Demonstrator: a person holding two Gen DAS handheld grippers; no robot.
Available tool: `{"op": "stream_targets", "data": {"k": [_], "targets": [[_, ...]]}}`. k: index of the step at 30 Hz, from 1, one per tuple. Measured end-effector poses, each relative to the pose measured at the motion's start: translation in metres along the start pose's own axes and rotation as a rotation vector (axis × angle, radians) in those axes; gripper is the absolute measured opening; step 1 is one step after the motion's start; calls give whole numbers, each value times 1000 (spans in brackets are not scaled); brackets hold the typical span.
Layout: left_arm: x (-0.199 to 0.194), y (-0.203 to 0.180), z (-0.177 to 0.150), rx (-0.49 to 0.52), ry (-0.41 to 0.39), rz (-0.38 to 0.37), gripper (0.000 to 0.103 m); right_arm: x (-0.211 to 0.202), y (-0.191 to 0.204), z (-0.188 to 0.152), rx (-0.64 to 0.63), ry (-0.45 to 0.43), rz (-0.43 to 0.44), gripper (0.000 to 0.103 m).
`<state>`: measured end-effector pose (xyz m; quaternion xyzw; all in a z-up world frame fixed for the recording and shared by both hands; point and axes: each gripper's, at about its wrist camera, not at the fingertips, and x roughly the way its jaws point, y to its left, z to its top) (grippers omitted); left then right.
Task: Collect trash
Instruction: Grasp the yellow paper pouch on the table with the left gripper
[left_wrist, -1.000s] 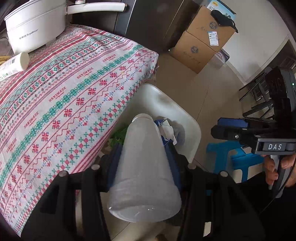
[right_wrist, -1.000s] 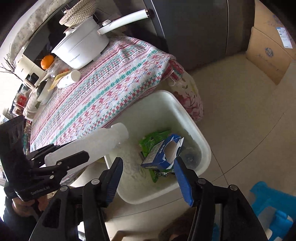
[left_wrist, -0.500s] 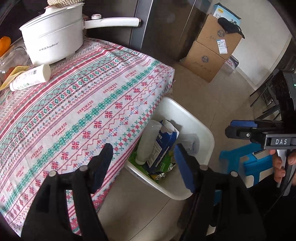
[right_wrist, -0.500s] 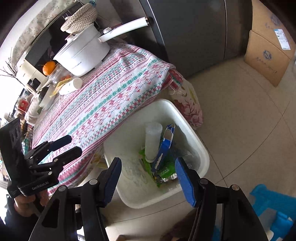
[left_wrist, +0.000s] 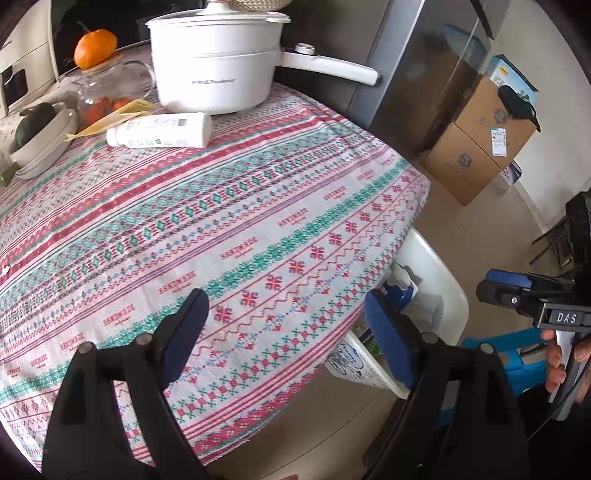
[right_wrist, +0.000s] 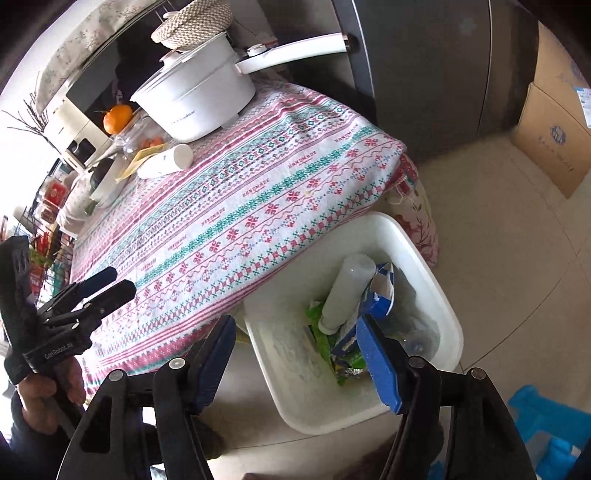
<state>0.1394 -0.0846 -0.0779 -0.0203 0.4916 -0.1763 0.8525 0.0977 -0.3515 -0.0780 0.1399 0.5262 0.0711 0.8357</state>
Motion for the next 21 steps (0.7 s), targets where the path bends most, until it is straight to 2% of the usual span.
{"op": "stream_targets", "data": {"k": [5,8,10,13,15,21], "targets": [[-8,47,10,-134,-13,84,88,11,29,13,-42,-6,2,73],[-14,74,23,-147,-49,134,88,17,51,23,-99,-15,-1,74],[-15,90,35,-95,-86,167,88,22,65,30,-134,-24,-2,74],[-5,111,50,89,-118,293,88,29,80,36,-174,-37,3,74],[8,128,60,190,-114,350,88,35,87,39,-193,-33,2,74],[46,175,98,313,-96,414,76,48,103,57,-259,-37,-33,74]]}}
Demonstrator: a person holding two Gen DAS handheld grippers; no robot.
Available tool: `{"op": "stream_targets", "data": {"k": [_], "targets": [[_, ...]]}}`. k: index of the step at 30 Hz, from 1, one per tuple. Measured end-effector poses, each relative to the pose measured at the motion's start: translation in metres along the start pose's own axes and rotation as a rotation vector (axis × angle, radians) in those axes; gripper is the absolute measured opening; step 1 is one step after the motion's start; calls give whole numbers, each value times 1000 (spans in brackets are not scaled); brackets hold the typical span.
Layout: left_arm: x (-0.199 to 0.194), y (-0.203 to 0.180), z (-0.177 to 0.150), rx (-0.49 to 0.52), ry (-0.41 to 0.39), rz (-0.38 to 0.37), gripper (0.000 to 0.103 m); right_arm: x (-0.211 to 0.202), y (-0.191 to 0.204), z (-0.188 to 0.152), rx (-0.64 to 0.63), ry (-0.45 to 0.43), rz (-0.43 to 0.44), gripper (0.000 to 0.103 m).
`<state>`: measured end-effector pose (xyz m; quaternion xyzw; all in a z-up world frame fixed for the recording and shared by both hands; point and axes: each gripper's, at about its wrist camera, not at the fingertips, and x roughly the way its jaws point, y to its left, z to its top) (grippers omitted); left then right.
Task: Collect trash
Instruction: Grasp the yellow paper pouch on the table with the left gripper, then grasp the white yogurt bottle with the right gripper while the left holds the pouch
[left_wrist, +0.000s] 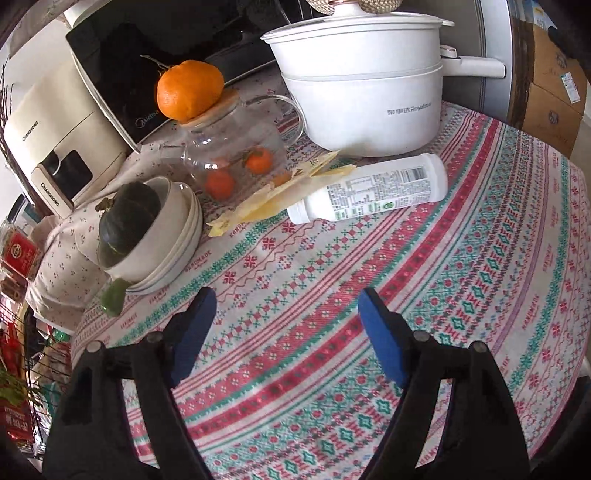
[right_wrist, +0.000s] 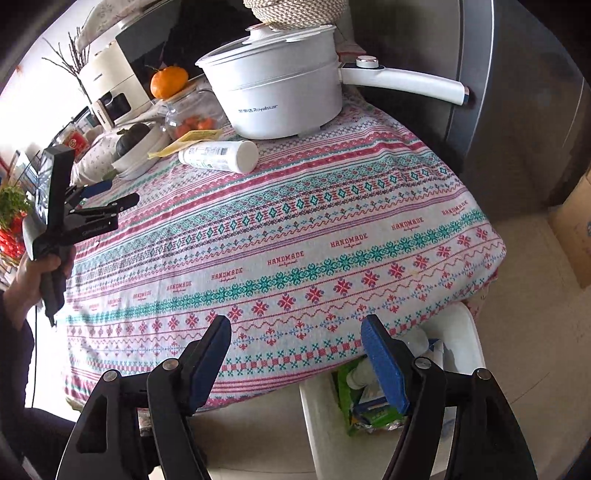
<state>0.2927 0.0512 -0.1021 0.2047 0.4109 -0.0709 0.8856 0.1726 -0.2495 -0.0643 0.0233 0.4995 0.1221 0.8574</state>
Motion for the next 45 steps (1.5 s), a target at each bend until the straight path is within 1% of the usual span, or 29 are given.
{"op": "stream_targets", "data": {"k": [2,3,4,5,7,9,10,11,13,14,15,19,23,25,27,29,30,32,34,36,37,39,41,43,45], "targets": [[16,5,10,46,-2,24,72,3,2,8,-15,-7,-7,74],[24,5,16,74,-4,39,69,6,3,10,-17,-8,-6,74],[31,5,21,104,-4,51,67,9,3,13,-16,-5,0,74],[38,4,25,132,-3,55,62,12,3,15,-14,0,7,74],[51,2,33,182,1,73,58,19,5,16,-14,16,20,74],[64,-1,40,215,16,89,50,25,8,17,-20,32,28,74],[70,-1,42,221,28,94,48,27,10,18,-22,38,32,74],[76,-1,44,216,41,95,43,30,12,18,-25,43,34,74],[85,0,46,199,60,97,28,33,13,17,-31,51,30,74],[87,1,46,184,62,94,12,35,13,17,-33,54,27,74],[88,2,46,161,64,88,7,36,12,16,-32,56,23,74],[74,10,40,9,60,35,2,35,6,15,-11,46,1,74],[37,17,25,-134,53,-43,1,26,6,22,14,28,26,74],[14,19,13,-220,56,-96,1,23,15,31,-8,18,40,74],[-9,18,-2,-291,65,-144,1,22,31,44,-63,-1,42,74],[-34,12,-19,-314,82,-154,1,25,52,60,-136,-17,43,75],[-48,10,-28,-334,78,-165,1,28,63,68,-172,-28,45,75],[-70,13,-50,-433,97,-207,1,36,86,84,-252,-44,70,75],[-83,17,-68,-514,120,-255,1,49,109,99,-334,-52,89,75],[-101,23,-82,-575,86,-282,1,67,130,114,-419,-46,81,75],[-109,26,-88,-600,69,-287,1,77,139,120,-457,-41,64,75],[-115,32,-98,-645,52,-302,1,97,158,132,-528,-8,40,75],[-115,38,-100,-660,48,-299,1,117,174,144,-587,16,17,75],[-117,43,-101,-673,35,-286,1,138,187,156,-621,35,-15,75],[-117,52,-103,-698,29,-292,1,161,194,168,-649,53,-52,74]]}}
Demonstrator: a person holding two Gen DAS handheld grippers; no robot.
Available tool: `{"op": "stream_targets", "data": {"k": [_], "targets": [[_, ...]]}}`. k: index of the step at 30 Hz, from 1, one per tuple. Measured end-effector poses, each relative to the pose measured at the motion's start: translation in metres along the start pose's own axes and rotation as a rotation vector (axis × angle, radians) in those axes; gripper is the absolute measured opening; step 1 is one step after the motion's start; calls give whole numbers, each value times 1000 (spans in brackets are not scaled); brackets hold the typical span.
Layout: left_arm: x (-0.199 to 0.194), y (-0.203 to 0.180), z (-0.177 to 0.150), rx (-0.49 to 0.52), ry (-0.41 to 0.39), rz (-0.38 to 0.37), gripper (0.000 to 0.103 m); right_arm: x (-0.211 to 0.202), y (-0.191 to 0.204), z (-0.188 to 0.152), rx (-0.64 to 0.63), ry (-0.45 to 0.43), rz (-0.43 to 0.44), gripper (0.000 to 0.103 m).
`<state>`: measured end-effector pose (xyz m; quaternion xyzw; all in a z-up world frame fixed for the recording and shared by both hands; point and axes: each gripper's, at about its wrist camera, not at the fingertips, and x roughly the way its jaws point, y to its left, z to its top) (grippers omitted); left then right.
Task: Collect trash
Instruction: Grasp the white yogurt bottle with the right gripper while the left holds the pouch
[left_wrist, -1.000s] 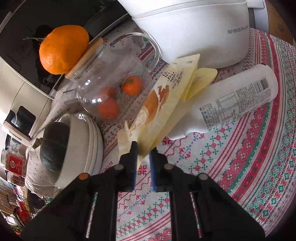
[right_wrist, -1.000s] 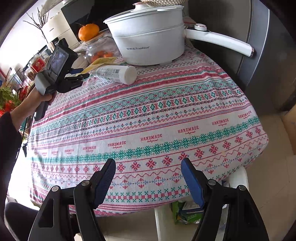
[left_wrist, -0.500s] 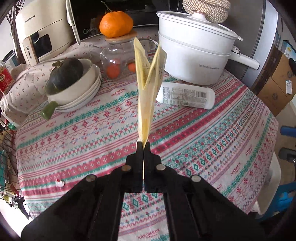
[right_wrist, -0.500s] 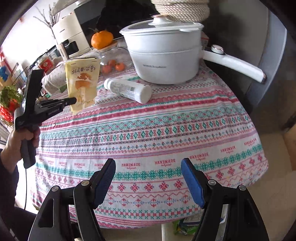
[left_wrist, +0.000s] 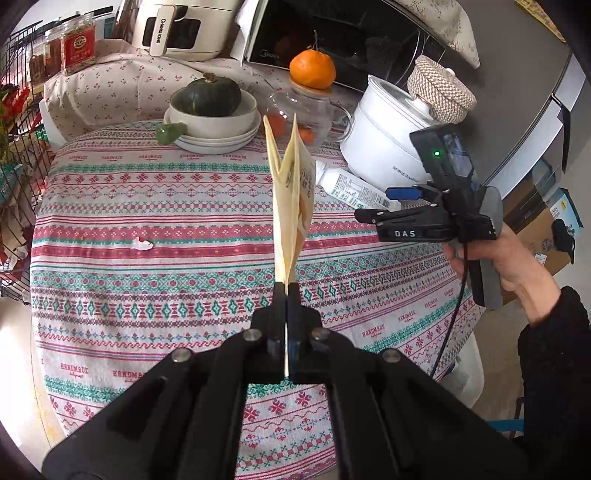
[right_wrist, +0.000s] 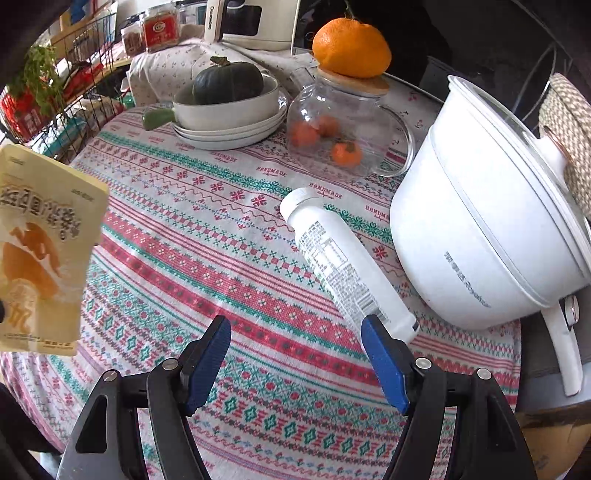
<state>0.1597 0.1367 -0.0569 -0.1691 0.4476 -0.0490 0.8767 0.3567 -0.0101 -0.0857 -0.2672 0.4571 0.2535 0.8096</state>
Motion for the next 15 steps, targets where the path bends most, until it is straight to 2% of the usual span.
{"op": "stream_targets", "data": {"k": [3,5,7,10,12,15], "targets": [[0,11,5,-30,-4,-6,1,28,0,15,-44,40,-38,72],[3,19,7,-51,-1,4,1,39,0,22,-76,21,-99,75],[4,28,9,-78,1,6,1,49,-3,27,-85,24,-120,75],[1,33,10,-94,-5,8,1,70,-3,30,-122,79,-159,71],[-2,33,9,-89,-10,8,1,78,0,25,-151,93,-189,58],[-4,33,8,-87,-11,6,1,73,5,19,-119,90,-150,50]]}}
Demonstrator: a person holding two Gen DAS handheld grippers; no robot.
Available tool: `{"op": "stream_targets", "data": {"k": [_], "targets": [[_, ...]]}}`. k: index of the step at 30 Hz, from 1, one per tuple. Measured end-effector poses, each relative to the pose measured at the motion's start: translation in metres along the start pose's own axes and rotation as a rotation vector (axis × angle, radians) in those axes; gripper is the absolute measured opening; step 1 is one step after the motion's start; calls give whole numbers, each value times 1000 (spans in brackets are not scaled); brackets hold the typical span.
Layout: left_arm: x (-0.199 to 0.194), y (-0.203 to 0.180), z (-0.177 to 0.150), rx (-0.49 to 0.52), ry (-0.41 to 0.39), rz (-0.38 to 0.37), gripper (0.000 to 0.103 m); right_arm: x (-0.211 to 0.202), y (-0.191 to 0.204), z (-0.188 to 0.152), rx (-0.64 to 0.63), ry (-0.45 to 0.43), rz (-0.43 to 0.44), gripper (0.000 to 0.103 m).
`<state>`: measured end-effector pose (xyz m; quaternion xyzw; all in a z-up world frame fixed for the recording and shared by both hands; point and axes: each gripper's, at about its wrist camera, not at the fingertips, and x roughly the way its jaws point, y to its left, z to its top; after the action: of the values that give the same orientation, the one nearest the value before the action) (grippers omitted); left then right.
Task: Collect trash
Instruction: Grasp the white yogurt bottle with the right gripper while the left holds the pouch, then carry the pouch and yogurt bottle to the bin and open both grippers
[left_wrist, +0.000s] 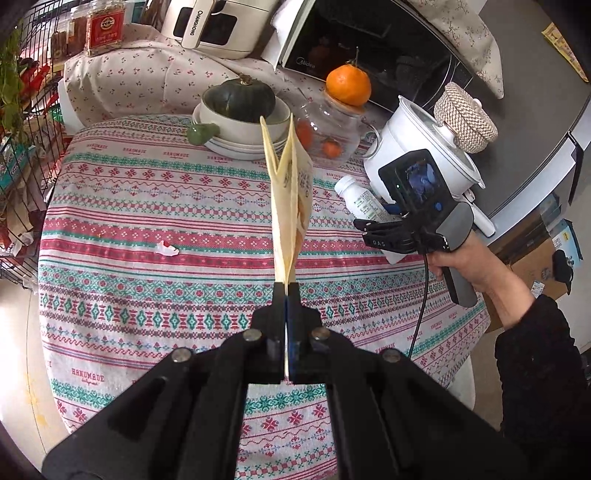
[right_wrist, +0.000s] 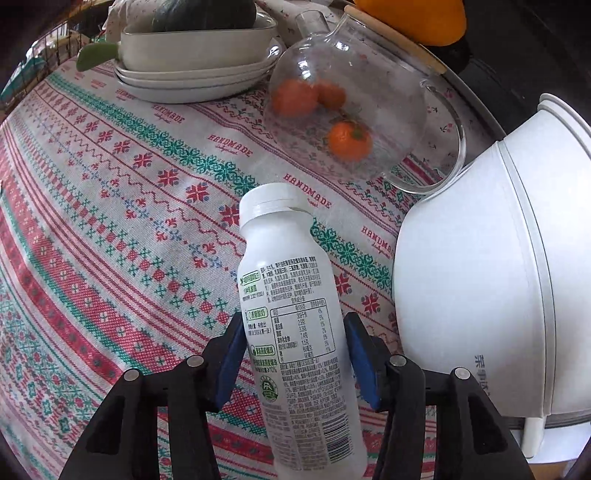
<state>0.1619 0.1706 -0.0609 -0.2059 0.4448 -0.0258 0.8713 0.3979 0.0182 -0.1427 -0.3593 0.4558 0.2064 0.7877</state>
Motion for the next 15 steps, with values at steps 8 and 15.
{"op": "stream_targets", "data": {"k": [8,15], "targets": [[-8,-11,-6,28,-22,-30,1,-49,22,-40,50,-54,39,50],[-15,-33,-21,86,-21,-83,1,-133,20,-103,179,-168,61,50]]}}
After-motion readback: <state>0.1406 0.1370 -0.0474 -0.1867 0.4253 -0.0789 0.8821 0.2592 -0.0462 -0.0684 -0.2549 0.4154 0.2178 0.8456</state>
